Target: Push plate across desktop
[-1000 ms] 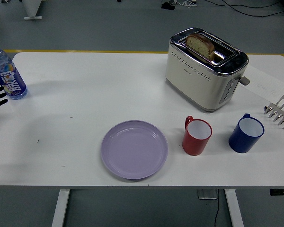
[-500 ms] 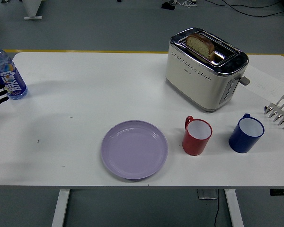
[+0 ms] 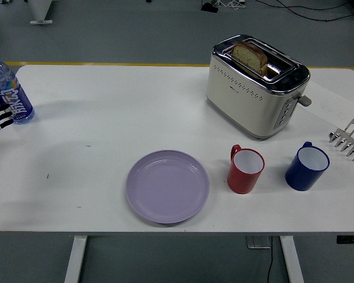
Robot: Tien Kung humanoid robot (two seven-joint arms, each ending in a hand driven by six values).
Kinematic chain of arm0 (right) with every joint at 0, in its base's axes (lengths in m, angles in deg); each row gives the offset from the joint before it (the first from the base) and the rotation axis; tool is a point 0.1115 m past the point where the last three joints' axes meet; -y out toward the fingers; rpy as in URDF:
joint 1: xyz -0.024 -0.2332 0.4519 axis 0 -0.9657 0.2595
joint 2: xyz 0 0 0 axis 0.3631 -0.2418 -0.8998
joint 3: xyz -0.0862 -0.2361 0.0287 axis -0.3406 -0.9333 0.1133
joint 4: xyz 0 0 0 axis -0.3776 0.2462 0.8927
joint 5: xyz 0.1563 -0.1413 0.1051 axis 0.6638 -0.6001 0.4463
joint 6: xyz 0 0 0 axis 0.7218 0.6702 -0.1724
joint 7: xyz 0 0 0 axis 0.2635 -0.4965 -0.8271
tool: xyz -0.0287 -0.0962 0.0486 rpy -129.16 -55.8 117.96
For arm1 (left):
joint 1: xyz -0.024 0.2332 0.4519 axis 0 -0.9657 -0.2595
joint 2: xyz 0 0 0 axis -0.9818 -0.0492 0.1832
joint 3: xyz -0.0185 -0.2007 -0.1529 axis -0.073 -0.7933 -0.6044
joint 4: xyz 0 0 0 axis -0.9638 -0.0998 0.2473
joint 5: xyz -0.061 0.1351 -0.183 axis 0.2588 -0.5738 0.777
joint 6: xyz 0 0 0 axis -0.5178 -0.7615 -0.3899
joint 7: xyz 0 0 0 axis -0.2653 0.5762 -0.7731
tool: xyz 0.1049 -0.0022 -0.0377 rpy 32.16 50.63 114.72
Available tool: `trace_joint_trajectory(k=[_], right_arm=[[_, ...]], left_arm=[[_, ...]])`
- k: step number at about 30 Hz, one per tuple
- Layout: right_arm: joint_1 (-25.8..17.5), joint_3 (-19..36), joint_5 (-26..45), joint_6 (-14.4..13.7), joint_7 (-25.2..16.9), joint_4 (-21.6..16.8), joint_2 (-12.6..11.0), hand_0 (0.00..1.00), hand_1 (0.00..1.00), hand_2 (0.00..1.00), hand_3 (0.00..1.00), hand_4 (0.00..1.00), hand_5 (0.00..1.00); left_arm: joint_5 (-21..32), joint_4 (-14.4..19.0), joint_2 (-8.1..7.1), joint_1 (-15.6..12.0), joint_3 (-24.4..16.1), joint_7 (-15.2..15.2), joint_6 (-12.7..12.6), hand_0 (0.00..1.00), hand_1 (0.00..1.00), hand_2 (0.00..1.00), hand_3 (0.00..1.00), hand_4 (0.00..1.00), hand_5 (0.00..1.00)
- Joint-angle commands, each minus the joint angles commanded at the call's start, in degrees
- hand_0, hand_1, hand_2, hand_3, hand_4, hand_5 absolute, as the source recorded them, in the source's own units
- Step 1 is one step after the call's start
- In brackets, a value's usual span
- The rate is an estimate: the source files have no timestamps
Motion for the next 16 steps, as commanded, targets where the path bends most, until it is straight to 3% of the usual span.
trace_joint_trajectory(k=[7,13,16], right_arm=[[-0.2,-1.2,2.5,1.0,-0.8,0.2,0.0,0.639,0.589,0.674,0.698,0.428,0.481],[-0.3,-1.8,3.1,4.1,-1.0,0.3,0.2,0.638,0.589,0.675,0.697,0.428,0.482],[-0.5,-5.2,8.2,4.9,-1.6,0.5,0.3,0.638,0.589,0.675,0.697,0.428,0.482]], left_arm=[[-0.3,0.2,-0.29,-0.4,-0.5,-0.1,-0.1,0.733,0.767,0.754,0.717,0.518,0.998],[-0.5,0.1,-0.31,-0.1,-0.9,-0.2,-0.2,0.732,0.767,0.754,0.715,0.518,0.998],[-0.6,0.0,-0.19,0.4,-0.4,-0.2,-0.1,0.732,0.767,0.754,0.715,0.518,0.998]])
